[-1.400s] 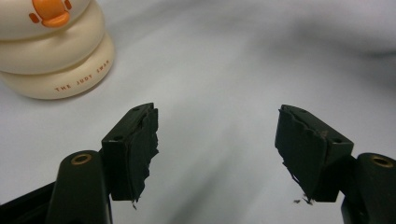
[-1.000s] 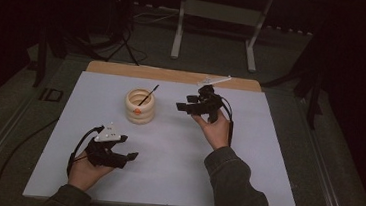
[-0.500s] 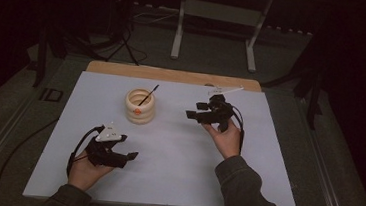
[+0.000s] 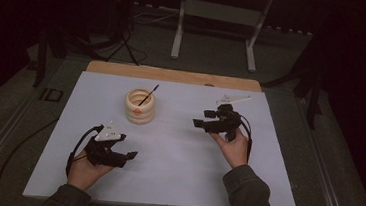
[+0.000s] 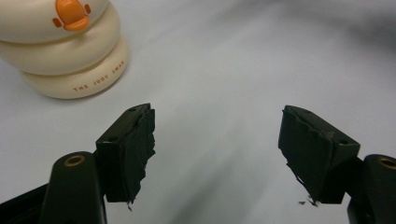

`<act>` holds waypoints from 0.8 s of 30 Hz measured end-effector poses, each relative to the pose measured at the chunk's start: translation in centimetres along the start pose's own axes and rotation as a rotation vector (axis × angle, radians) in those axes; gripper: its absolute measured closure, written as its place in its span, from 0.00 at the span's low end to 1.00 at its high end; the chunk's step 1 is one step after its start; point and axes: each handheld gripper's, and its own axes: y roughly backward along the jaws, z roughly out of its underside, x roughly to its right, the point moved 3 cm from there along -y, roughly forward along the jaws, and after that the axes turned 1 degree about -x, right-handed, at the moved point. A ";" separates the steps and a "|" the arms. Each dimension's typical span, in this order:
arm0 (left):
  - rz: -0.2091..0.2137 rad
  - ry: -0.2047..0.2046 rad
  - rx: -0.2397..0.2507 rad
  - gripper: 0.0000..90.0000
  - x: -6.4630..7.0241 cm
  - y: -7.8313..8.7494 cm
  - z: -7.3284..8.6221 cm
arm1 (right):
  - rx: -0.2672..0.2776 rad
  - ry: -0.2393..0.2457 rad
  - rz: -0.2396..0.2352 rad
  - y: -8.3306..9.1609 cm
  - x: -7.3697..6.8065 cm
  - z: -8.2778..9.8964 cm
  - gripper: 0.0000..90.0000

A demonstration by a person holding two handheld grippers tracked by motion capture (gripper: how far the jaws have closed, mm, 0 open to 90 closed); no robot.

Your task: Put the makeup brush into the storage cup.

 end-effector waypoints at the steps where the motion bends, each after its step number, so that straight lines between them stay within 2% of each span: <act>1: -0.001 0.001 0.002 0.30 -0.1 0.1 0.0 | -0.003 0.001 0.004 0.2 0.0 0.4 0.36; 10: -0.004 0.020 0.011 0.29 -0.4 0.3 0.0 | -0.010 0.005 0.008 1.2 -0.3 2.4 0.34; 24: -0.004 0.026 0.016 0.28 -0.4 0.5 0.1 | -0.020 -0.010 0.026 2.9 -0.3 5.2 0.32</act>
